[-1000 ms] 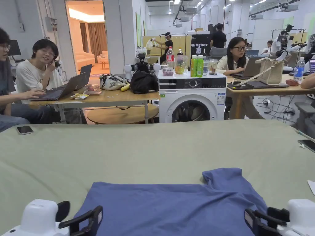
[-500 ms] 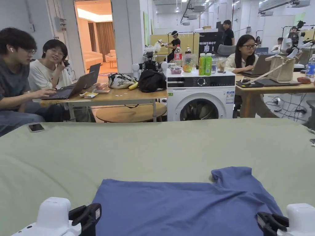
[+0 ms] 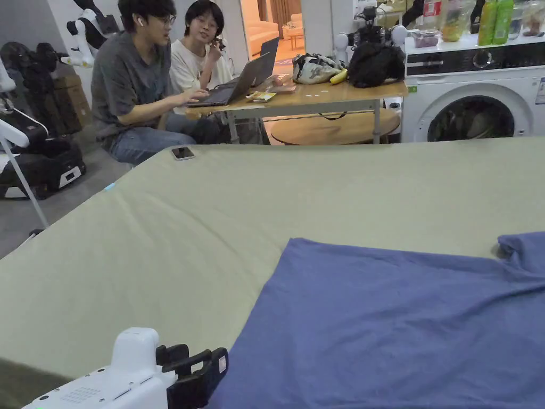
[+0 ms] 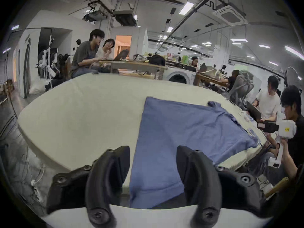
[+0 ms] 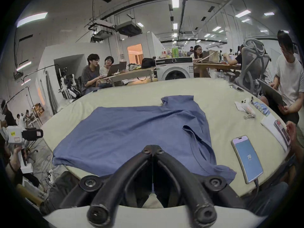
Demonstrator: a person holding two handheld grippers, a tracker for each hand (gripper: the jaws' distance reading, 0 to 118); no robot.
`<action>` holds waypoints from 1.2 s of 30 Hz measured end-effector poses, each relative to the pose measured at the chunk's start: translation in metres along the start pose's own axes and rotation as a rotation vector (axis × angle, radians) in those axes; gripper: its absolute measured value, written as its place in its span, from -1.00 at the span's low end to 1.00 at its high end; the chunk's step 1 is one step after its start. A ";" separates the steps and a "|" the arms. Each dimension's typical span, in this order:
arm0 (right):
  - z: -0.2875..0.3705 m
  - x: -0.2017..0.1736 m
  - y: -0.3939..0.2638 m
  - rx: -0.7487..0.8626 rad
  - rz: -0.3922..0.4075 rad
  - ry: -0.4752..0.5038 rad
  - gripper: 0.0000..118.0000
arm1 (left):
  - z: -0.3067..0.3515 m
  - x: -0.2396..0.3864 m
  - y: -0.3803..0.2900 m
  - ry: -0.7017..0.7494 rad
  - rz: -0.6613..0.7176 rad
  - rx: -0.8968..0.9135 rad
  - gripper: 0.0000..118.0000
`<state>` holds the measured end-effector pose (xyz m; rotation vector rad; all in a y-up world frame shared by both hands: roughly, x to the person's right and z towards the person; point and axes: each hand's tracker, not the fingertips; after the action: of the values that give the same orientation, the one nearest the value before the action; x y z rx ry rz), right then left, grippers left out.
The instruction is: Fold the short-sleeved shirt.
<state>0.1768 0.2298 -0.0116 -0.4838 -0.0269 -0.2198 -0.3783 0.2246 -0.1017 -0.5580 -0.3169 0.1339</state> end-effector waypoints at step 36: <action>-0.057 0.088 0.097 -0.067 -0.045 -0.116 -1.00 | -0.426 0.052 0.172 0.174 -0.145 -0.400 -1.00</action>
<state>0.2824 0.2693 -0.0999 -0.5629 -0.1445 -0.2367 -0.1947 0.1676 -0.5226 -0.9341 -0.2135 -0.1219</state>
